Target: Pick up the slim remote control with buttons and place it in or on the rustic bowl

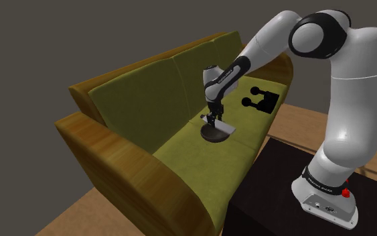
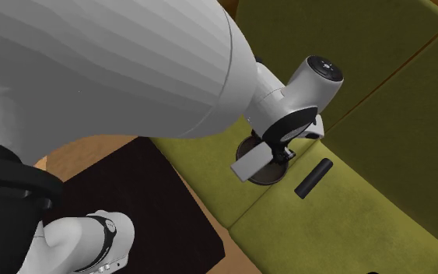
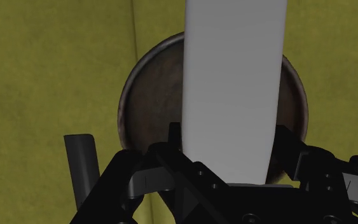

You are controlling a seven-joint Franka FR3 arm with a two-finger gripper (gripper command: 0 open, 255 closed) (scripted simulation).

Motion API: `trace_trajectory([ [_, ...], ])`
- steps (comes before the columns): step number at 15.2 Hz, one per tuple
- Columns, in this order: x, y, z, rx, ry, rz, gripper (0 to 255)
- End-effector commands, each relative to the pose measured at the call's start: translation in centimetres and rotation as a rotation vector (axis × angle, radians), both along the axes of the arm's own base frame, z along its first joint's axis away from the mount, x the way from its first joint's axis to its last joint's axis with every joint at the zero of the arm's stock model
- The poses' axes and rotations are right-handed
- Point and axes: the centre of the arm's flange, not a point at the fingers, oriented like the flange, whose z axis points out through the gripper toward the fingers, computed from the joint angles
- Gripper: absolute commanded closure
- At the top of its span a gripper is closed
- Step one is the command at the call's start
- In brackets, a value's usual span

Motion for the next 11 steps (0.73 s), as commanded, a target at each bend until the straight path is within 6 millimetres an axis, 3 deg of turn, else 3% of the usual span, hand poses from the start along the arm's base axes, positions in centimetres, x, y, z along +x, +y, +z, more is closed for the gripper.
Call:
trace_trajectory([
  [1,0.0,0.0,-1.1,0.0,-0.001,0.0,255],
  [4,0.0,0.0,-2.8,0.0,-0.001,0.0,255],
  [11,0.0,0.0,-2.8,0.0,-0.001,0.0,255],
])
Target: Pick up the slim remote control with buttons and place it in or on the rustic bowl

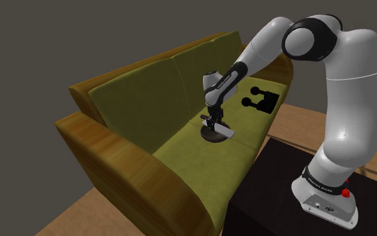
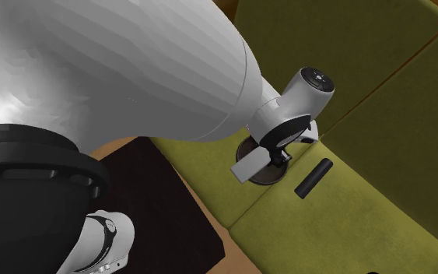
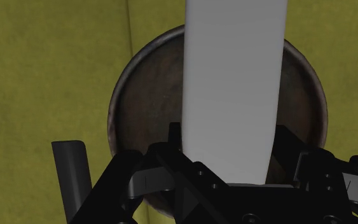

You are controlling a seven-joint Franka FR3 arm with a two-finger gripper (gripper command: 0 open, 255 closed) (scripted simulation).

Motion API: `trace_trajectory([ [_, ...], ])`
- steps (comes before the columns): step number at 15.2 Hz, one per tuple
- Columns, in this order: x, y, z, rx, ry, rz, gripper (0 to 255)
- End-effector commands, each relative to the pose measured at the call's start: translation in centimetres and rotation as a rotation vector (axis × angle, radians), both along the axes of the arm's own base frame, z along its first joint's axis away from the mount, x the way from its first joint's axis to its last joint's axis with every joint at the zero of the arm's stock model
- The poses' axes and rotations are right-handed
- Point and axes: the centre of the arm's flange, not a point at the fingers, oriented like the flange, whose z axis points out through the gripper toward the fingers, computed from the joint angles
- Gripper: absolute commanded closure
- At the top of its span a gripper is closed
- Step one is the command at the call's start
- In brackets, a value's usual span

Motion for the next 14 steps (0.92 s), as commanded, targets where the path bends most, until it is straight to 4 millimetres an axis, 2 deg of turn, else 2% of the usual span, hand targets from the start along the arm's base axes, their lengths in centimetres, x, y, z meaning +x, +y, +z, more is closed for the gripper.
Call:
trace_trajectory([
  [1,0.0,0.0,0.0,0.0,0.0,0.0,255],
  [2,0.0,0.0,0.0,0.0,0.0,0.0,0],
  [7,0.0,0.0,0.0,0.0,0.0,0.0,0],
  [11,0.8,0.2,4.9,0.0,0.0,0.0,0],
  [14,0.8,0.2,4.9,0.0,0.0,0.0,0],
])
